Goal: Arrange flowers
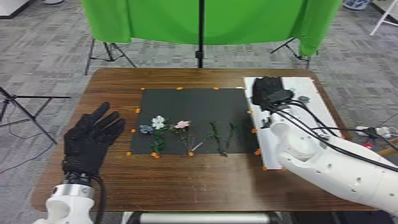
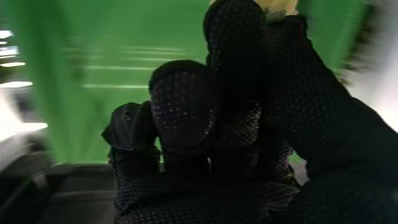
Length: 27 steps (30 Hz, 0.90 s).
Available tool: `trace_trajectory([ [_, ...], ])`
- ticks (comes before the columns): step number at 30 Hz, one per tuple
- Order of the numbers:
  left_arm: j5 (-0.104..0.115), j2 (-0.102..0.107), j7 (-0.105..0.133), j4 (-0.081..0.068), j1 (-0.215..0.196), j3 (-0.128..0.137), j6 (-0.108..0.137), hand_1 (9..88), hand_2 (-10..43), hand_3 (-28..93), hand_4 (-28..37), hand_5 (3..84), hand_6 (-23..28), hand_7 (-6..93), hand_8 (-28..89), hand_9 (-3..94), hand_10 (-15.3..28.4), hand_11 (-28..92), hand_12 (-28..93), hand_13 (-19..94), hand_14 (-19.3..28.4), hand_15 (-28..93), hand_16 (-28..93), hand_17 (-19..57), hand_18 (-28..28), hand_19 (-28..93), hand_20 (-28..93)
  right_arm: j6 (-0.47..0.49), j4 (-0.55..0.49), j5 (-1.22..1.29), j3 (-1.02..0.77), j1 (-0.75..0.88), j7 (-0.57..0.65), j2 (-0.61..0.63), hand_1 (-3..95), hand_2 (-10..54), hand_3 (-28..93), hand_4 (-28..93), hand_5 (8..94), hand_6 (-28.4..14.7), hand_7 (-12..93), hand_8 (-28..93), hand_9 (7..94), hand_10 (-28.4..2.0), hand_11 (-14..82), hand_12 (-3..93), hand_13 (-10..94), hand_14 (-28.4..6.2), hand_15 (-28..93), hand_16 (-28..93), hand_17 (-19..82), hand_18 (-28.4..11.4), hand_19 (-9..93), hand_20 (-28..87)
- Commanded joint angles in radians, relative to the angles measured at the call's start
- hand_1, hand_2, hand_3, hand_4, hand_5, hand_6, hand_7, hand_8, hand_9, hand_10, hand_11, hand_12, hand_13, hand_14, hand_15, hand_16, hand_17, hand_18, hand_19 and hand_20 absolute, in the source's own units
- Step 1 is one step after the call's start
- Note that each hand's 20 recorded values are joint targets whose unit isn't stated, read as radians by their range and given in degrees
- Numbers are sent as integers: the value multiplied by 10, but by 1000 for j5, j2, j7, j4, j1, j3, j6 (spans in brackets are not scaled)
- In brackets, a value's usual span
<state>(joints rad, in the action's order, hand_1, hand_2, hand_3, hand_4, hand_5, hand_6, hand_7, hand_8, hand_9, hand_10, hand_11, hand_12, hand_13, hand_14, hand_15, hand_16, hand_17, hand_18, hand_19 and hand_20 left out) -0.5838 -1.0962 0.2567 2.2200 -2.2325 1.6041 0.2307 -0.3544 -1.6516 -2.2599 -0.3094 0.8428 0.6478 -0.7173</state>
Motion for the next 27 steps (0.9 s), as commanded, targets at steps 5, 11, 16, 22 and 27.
trace_trajectory([
  [5, -10, -14, -26, -4, 2, -8, -6, 209, 102, 790, -283, 386, 109, 113, -91, 338, 207, 259, 100, 238, 272, 507, -98, -100, 250, 561, 100, 188, -56, -112, -74, 173, -126, -233, 518, -95, 700, -283, 890, 49, 146, 18, 927, -58, 219, 326, 742, -59, 730, 188, 295, -212, 932, 541],
  [11, -13, -18, -34, -4, 7, -2, -3, 209, 103, 790, -283, 386, 109, 113, -91, 338, 208, 258, 99, 238, 272, 507, -99, -100, 250, 561, 100, 197, -59, -121, -90, 220, -110, -254, 515, -95, 701, -283, 882, 53, 144, 11, 916, -60, 244, 319, 736, -62, 739, 187, 290, -213, 931, 533],
  [16, -10, -16, -32, -3, 4, -2, 1, 209, 102, 792, -283, 385, 108, 114, -92, 338, 208, 259, 99, 238, 272, 507, -99, -100, 250, 561, 100, 199, -65, -147, -78, 224, -108, -248, 504, -95, 702, -283, 857, 55, 144, 1, 893, -64, 274, 313, 717, -66, 749, 185, 279, -215, 929, 528],
  [22, -13, -15, -35, -5, 9, -6, -4, 210, 102, 791, -283, 383, 107, 115, -92, 338, 208, 259, 99, 239, 272, 508, -100, -100, 250, 561, 99, 225, -85, -182, -108, 244, -133, -240, 408, -95, 764, -283, 693, 48, 151, -114, 816, -78, 372, 265, 678, -76, 781, 175, 257, -221, 926, 541],
  [27, -12, -13, -31, 2, -7, -3, 4, 210, 102, 791, -283, 383, 107, 116, -92, 338, 209, 259, 99, 238, 271, 508, -99, -100, 249, 561, 100, 250, -118, -183, -169, 282, -160, -235, 356, -95, 800, -283, 640, 38, 156, -131, 775, -96, 460, 199, 660, -82, 797, 169, 245, -224, 920, 555],
])
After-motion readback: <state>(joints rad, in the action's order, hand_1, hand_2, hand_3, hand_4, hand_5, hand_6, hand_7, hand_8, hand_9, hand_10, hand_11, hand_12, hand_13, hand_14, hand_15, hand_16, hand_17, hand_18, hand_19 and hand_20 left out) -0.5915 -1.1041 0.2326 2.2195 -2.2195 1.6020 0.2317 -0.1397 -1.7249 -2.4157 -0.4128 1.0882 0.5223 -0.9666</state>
